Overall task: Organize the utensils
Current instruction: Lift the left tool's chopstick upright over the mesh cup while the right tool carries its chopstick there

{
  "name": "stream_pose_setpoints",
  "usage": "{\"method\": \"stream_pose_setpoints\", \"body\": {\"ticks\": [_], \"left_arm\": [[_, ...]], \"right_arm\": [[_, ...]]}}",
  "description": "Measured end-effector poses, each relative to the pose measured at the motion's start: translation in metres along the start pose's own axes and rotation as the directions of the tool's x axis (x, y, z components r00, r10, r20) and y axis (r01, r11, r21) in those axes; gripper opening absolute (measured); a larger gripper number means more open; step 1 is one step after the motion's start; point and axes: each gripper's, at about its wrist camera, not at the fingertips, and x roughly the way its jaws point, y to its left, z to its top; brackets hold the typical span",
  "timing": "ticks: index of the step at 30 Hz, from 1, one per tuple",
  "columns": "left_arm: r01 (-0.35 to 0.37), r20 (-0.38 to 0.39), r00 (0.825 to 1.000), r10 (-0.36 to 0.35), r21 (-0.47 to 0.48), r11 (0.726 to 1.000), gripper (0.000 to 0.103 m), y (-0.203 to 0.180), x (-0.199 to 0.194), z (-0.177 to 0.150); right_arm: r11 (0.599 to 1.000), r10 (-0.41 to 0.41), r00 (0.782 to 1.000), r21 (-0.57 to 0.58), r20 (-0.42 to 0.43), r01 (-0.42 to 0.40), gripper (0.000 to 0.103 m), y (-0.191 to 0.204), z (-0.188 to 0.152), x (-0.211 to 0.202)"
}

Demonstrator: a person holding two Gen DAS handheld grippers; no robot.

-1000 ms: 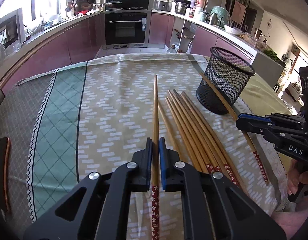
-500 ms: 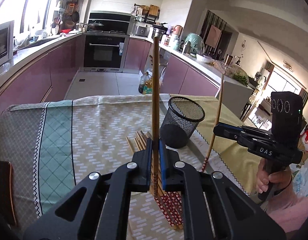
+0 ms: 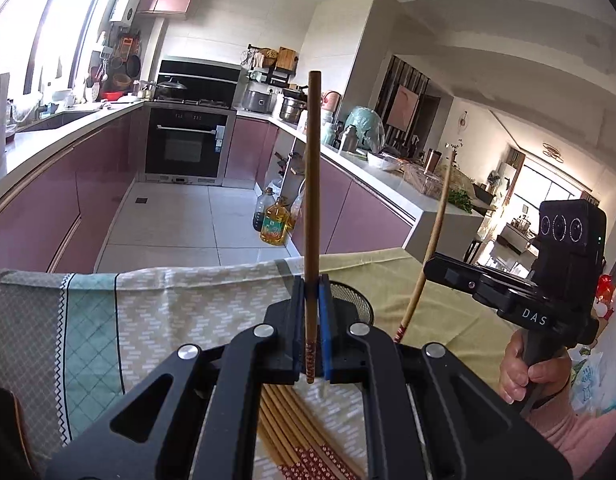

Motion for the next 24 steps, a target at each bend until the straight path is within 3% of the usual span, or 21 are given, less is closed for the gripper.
{"method": "stream_pose_setpoints", "body": {"ticks": [13, 19, 24], "left_arm": [[0.02, 0.025, 0.999, -0.021, 0.037, 0.999, 0.008, -0.023, 0.047, 0.043], [-0.005, -0.053, 0.999, 0.008, 0.059, 0.998, 0.008, -0.025, 0.082, 0.034], [-0.006, -0.132, 0.991, 0.014, 0.059, 0.998, 0.008, -0.018, 0.114, 0.016]], "right_arm": [[1.0, -0.025, 0.997, 0.014, 0.07, 0.024, 0.006, -0.026, 0.035, 0.002], [0.999, -0.039, 0.999, 0.035, 0.013, 0.038, 0.006, -0.038, 0.028, 0.021], [0.998, -0.055, 0.995, 0.04, -0.089, 0.059, 0.006, -0.046, 0.016, 0.045]]}}
